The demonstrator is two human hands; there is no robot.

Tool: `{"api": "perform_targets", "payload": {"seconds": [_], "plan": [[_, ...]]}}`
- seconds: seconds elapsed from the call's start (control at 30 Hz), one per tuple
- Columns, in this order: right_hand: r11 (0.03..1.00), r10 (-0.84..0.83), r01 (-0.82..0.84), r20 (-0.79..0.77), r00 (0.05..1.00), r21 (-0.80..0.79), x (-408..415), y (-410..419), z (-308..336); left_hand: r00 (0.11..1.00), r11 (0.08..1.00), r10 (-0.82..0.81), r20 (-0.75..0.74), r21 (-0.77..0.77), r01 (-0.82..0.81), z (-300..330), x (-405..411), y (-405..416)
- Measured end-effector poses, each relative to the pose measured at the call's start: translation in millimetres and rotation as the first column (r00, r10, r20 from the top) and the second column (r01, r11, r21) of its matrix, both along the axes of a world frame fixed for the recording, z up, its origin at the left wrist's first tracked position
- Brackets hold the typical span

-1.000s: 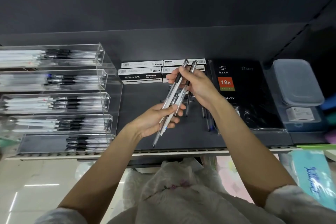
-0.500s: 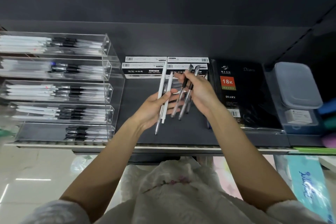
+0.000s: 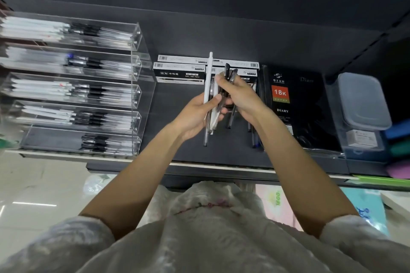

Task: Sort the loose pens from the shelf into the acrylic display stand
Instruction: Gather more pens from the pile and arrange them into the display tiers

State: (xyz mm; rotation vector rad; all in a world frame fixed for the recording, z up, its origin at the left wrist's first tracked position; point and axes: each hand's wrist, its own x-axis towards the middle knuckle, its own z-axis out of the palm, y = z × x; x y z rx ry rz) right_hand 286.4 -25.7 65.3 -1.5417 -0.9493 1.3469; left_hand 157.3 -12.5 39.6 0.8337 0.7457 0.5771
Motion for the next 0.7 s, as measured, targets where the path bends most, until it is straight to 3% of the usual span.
{"api": "perform_targets", "payload": {"seconds": [0.23,0.47,0.7], "plan": [[0.988,0.113,-0.118,0.055,0.992,0.103,11,7,5,0.997,0.998,-0.061,0.054,-0.009,0.061,5,-9,0],[0.992,0.032,-0.036,0.033,0.999,0.123,7,8,-2,0.998,0.998,-0.067,-0.017,0.020,0.067,-1,-14,-4],[0.978,0.164,-0.182,0.164,0.973,0.100,19,8,-3,0.987,0.989,-0.133,-0.095,0.055,0.138,-9,-26,-9]]}}
